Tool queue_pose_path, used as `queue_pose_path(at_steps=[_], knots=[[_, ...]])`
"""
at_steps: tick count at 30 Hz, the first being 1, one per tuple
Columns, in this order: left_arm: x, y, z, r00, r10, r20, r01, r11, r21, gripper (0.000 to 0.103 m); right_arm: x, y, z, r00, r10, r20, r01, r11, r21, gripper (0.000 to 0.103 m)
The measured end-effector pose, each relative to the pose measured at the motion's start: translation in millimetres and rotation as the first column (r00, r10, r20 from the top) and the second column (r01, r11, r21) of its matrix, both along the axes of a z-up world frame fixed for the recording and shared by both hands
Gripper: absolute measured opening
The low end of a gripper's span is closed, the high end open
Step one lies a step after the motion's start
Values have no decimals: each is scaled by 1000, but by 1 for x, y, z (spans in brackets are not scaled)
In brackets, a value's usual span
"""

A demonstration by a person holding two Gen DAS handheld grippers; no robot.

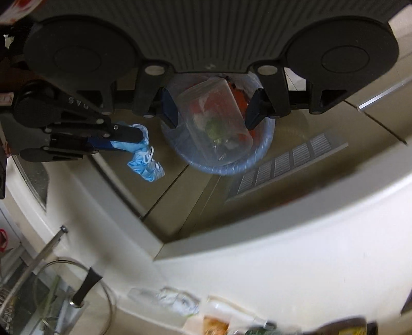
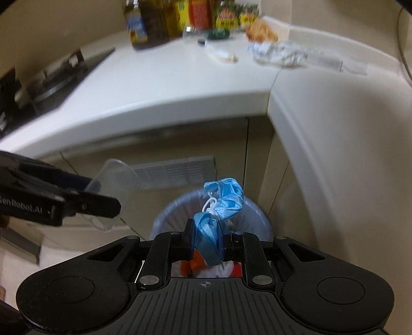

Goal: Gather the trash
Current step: 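Carry the measuring cup and blue mask down over the wastebasket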

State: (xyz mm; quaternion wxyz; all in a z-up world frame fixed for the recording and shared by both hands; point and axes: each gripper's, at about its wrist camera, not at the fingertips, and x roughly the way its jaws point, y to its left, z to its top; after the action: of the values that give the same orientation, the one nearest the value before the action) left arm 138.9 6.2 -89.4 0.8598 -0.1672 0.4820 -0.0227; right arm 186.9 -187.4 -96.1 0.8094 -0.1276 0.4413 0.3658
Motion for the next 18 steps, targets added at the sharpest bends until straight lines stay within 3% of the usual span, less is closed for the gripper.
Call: queue_pose_path(at_steps=[4,8,18], knots=[[8,-1,-27,999,26,-24,-26,999,-25,54,4,2,-24,999,32,11,-32,998,-52,17],[19,-7,-48,998,19,-61,-19,1000,3,54,3,3,-45,998,63,20,-61,994,-96,17],[47,-16,-81,992,10,-127,-7,1000,24,54,16,4,-74,998,55,1,-54,992,-116,17]])
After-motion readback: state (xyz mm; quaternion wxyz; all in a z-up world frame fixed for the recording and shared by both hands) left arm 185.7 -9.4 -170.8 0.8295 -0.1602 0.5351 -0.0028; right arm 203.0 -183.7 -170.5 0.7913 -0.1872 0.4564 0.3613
